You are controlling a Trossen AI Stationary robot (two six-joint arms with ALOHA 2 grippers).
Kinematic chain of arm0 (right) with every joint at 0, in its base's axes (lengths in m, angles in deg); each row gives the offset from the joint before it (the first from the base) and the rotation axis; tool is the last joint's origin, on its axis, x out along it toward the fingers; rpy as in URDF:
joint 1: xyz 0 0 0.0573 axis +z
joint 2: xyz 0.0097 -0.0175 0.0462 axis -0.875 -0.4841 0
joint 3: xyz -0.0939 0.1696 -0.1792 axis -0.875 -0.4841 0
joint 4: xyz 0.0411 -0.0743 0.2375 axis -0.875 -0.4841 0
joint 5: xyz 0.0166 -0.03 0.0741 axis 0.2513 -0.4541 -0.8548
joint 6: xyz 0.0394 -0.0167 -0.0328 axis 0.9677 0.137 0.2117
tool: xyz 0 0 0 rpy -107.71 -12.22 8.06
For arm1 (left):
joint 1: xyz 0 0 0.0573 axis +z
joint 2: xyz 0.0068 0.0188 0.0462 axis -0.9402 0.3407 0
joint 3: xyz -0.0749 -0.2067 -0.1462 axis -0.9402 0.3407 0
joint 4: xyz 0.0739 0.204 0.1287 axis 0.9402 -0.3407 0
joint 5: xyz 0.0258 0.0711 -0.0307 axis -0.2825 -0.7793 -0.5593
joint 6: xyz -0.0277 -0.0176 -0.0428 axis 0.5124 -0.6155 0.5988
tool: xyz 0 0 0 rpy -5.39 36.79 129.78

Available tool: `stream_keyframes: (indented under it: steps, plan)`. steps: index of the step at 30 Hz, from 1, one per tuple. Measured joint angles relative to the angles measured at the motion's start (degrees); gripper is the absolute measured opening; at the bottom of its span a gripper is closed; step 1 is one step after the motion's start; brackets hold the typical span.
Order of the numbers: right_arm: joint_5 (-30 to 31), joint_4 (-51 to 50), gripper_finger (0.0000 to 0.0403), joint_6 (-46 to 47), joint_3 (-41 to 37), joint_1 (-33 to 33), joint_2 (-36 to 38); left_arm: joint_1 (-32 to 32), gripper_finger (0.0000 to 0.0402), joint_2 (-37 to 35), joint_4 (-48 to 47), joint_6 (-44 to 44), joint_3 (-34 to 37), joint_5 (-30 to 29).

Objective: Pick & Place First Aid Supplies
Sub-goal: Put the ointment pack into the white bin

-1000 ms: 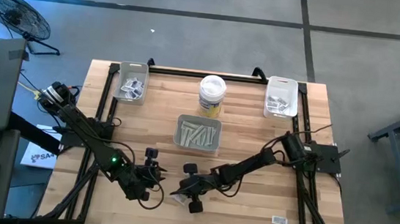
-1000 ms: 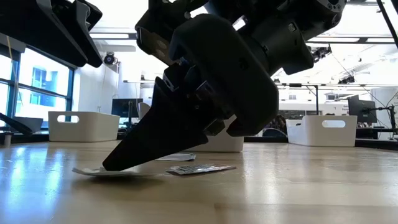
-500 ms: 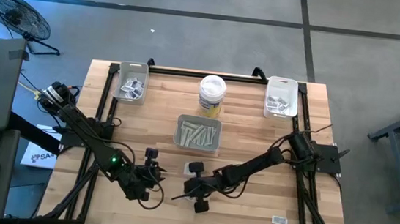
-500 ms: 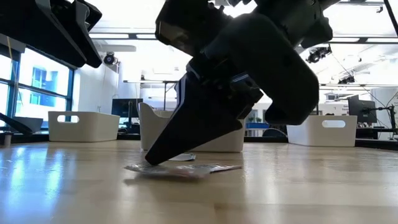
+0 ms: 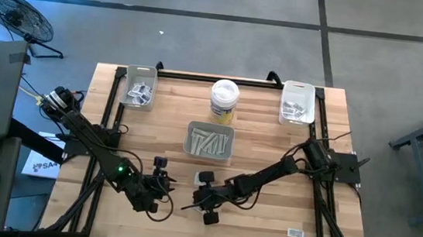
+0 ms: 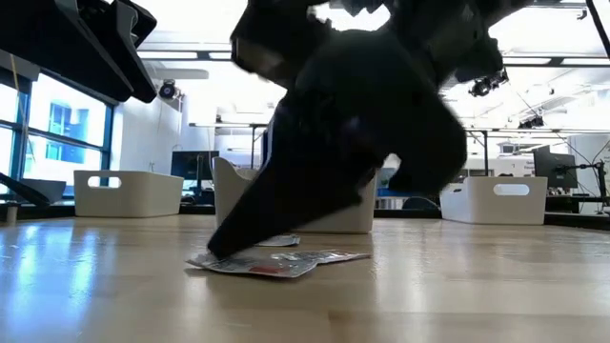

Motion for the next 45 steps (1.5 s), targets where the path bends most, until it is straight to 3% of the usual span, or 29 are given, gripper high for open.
stream_keyframes:
  steps: [8,17,24,31,37,45]
  plan:
    - [0.1,1.3,0.0072,1.3,-0.3,-0.6,-1.0,0.0,0.0120,0.0,0.1,0.0,0.0,0.0]
    - [0.6,-1.9,0.0004,2.3,-0.2,-1.6,-0.9,0.0,0.0120,0.0,0.1,0.2,0.0,0.0]
    - [1.9,-4.0,0.0002,2.4,-0.5,-0.8,1.1,0.0,0.0120,0.0,0.1,0.2,0.0,0.0]
    - [7.5,-11.9,0.0002,2.8,-0.4,0.7,9.1,0.0,0.0120,0.0,-0.1,1.2,0.0,0.1]
    - [11.6,-27.0,0.0001,8.3,-0.5,2.9,16.3,0.0,0.0120,0.0,0.2,1.6,0.0,0.1]
    - [22.5,-59.7,0.0001,29.5,-0.4,5.7,23.1,0.0,0.0120,0.0,0.3,1.3,0.0,0.2]
